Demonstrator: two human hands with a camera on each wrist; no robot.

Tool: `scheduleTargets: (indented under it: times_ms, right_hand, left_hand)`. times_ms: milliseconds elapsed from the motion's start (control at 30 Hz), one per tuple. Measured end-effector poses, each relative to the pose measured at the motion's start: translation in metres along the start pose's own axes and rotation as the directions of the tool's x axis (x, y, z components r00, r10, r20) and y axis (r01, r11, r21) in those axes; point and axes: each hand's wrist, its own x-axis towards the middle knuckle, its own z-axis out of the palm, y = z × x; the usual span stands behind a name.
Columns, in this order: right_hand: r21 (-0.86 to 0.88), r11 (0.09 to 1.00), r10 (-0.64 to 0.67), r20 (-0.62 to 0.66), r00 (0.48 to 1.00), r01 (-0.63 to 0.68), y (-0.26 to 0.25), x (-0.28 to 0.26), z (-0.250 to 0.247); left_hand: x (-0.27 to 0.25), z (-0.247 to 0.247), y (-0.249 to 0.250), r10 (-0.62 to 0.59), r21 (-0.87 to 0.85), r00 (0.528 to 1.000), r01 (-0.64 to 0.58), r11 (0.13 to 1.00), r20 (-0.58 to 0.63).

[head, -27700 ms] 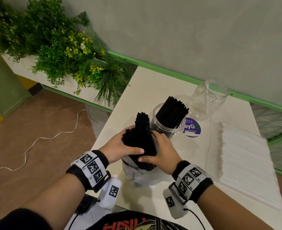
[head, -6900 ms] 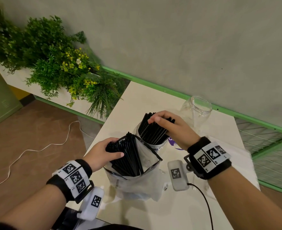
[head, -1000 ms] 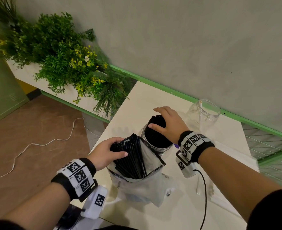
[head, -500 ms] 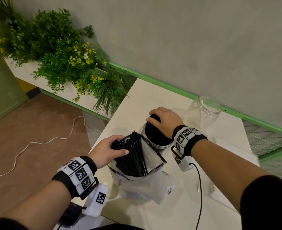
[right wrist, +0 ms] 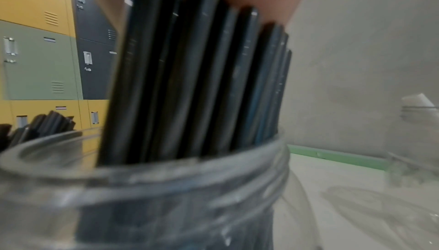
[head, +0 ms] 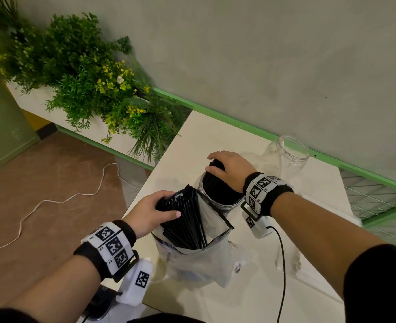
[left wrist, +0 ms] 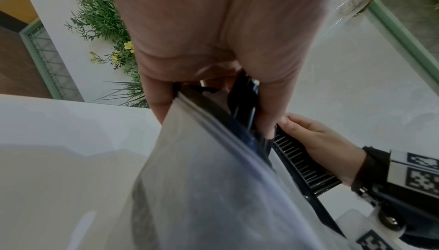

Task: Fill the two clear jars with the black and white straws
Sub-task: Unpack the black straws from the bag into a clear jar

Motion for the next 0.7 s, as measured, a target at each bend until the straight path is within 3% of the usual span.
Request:
scheduleTargets:
  times_ms: [100,167,300,367,500,700]
  right_hand:
    - [-0.088,0.996,0.032,-0.004,0.999,-0.032,-0.004,-0.006,-0.004]
    - [-0.106,0.994,-0.002,-0.09,0.996,-0.008,-0.011,-0.015,-0.012]
    - [0.121,0.983,-0.109,-0.233,0.966,0.14,-0.042,-0.054,-0.022]
    - [0.216,0.964,-0.119,-0.167,0.979,0.154,-0.061,-0.08,-0.01]
    - [0.094,0.995,0.005,0.124,0.992,-0.017,-0.078,-0.116,0.035]
    - [0.23,0.962,0.113,0.163,0.98,-0.149,-0.081,-0.12,0.072]
  left_hand:
    - [0.0,0.0,0.0,-0.003,0.0,1.0,0.003,1.0,0.004]
    - [0.0,0.0,0.001,-0.007,-0.006,1.0,0.007,1.0,0.004]
    - [-0.002,0.0,0.002,-0.009,-0.009,1.0,0.009,1.0,-0.004]
    - [-0.003,0.002,0.003,-0.007,0.004,1.0,0.007,1.0,-0.016]
    - [-0.006,0.002,0.002,-0.017,0.03,1.0,0.018,0.999,-0.025]
    - [-0.017,0.011,0.005,-0.028,0.015,0.999,0.028,0.999,0.035]
